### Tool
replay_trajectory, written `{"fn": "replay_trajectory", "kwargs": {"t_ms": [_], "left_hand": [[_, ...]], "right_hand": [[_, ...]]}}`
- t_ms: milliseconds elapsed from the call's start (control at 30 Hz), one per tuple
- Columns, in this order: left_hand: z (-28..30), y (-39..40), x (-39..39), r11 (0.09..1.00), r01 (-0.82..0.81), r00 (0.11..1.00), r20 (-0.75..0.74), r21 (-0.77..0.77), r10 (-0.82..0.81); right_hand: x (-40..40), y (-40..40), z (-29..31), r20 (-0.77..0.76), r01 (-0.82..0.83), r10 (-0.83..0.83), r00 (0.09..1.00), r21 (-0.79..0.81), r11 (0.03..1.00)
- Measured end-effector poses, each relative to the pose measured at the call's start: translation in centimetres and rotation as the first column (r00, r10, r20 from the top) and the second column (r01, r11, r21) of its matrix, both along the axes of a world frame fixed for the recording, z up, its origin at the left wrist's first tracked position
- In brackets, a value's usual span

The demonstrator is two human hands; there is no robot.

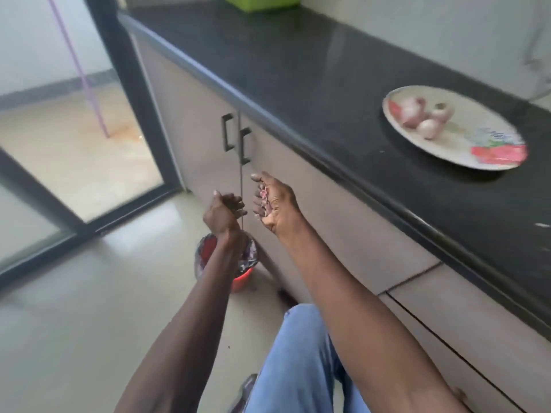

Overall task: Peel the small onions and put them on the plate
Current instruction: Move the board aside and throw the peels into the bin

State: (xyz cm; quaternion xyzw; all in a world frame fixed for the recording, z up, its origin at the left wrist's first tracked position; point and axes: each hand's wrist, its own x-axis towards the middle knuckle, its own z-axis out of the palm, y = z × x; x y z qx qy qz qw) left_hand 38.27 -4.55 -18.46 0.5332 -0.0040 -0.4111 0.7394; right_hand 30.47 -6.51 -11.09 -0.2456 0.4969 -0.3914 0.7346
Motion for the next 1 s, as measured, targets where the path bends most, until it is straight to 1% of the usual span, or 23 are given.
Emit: {"fn": "replay_trajectory", "kwargs": {"t_ms": [67,133,167,200,233,267,300,367,400,467,567,600,633,667,700,733,767,800,833,867,933,967,1000], "left_hand": [[-5.1,-0.7,3.5,0.986,0.043,0.999,0.022,0.163,-0.047],[-10.0,-1.2,6.3,0.929,0.144,0.976,0.105,0.342,-0.189],[-12.1,-1.4,7.3,0.874,0.209,0.94,0.156,0.438,-0.303],[-14.8,-1.7,8.3,0.807,0.273,0.887,0.187,0.524,-0.422],[-16.9,-1.7,8.8,0.731,0.33,0.814,0.212,0.597,-0.541],[-18.6,-1.8,9.2,0.65,0.378,0.723,0.229,0.66,-0.652],[-20.8,-2.1,9.5,0.573,0.403,0.635,0.233,0.714,-0.737],[-23.8,-2.4,9.6,0.416,0.452,0.477,0.181,0.789,-0.86],[-25.1,-2.4,9.5,0.36,0.458,0.427,0.154,0.813,-0.891],[-27.7,-2.6,9.7,0.295,0.474,0.367,0.119,0.83,-0.923],[-30.5,-2.6,10.3,0.252,0.488,0.31,0.103,0.836,-0.945],[-31.1,-2.4,10.4,0.232,0.488,0.296,0.091,0.841,-0.951],[-31.8,-2.1,10.7,0.222,0.475,0.294,0.084,0.852,-0.952],[-32.3,-1.8,10.8,0.231,0.45,0.313,0.09,0.863,-0.946],[-32.7,-1.4,11.0,0.266,0.419,0.363,0.108,0.868,-0.925],[-32.9,-1.2,11.0,0.325,0.385,0.431,0.143,0.864,-0.891],[-33.2,-1.0,11.2,0.396,0.345,0.508,0.186,0.851,-0.841],[-33.5,-0.8,11.3,0.446,0.314,0.579,0.203,0.838,-0.79],[-33.6,-0.8,11.3,0.475,0.297,0.629,0.205,0.828,-0.75],[-33.8,-0.8,11.4,0.497,0.294,0.665,0.199,0.817,-0.72],[-33.8,-1.0,11.0,0.533,0.293,0.719,0.185,0.793,-0.67],[-33.6,-1.2,10.8,0.55,0.285,0.742,0.183,0.785,-0.645],[-33.3,-1.4,10.6,0.559,0.279,0.76,0.176,0.781,-0.625]], "right_hand": [[2.3,-2.2,-5.8,-0.04,-0.024,0.028,0.999,0.092,0.995],[3.8,-4.3,-11.4,-0.107,-0.028,0.045,0.993,0.157,0.987],[4.3,-5.3,-13.7,-0.152,-0.025,0.052,0.987,0.173,0.985],[5.0,-6.5,-16.6,-0.188,-0.028,0.064,0.98,0.189,0.982],[5.4,-7.3,-18.9,-0.218,-0.032,0.076,0.973,0.197,0.98],[5.7,-8.1,-20.9,-0.254,-0.034,0.087,0.963,0.204,0.978],[6.4,-9.0,-23.5,-0.284,-0.033,0.094,0.954,0.213,0.977],[7.7,-10.5,-27.8,-0.361,-0.039,0.117,0.925,0.215,0.976],[8.1,-11.0,-29.7,-0.42,-0.059,0.143,0.896,0.205,0.977],[9.1,-11.8,-33.3,-0.573,-0.121,0.182,0.799,0.143,0.982],[10.6,-12.1,-37.6,-0.767,-0.222,0.13,0.628,-0.017,0.975],[10.9,-12.0,-39.3,-0.807,-0.286,0.149,0.571,-0.025,0.958],[11.3,-12.0,-40.8,-0.826,-0.385,0.236,0.513,0.024,0.922],[11.3,-11.8,-41.9,-0.805,-0.503,0.398,0.44,0.146,0.852],[11.2,-11.4,-42.9,-0.724,-0.616,0.596,0.348,0.303,0.727],[10.9,-11.2,-43.2,-0.633,-0.693,0.738,0.236,0.423,0.584],[10.6,-11.1,-43.4,-0.594,-0.735,0.795,0.125,0.483,0.476],[10.5,-11.0,-43.7,-0.643,-0.753,0.763,0.064,0.471,0.461],[10.5,-11.1,-44.1,-0.738,-0.76,0.672,0.06,0.403,0.51],[10.5,-11.0,-43.9,-0.812,-0.738,0.573,0.109,0.321,0.594],[10.6,-10.9,-43.7,-0.882,-0.63,0.392,0.262,0.151,0.762],[10.5,-11.1,-43.5,-0.891,-0.572,0.301,0.341,0.058,0.818],[10.4,-11.1,-43.2,-0.884,-0.515,0.242,0.4,0.001,0.857]]}}
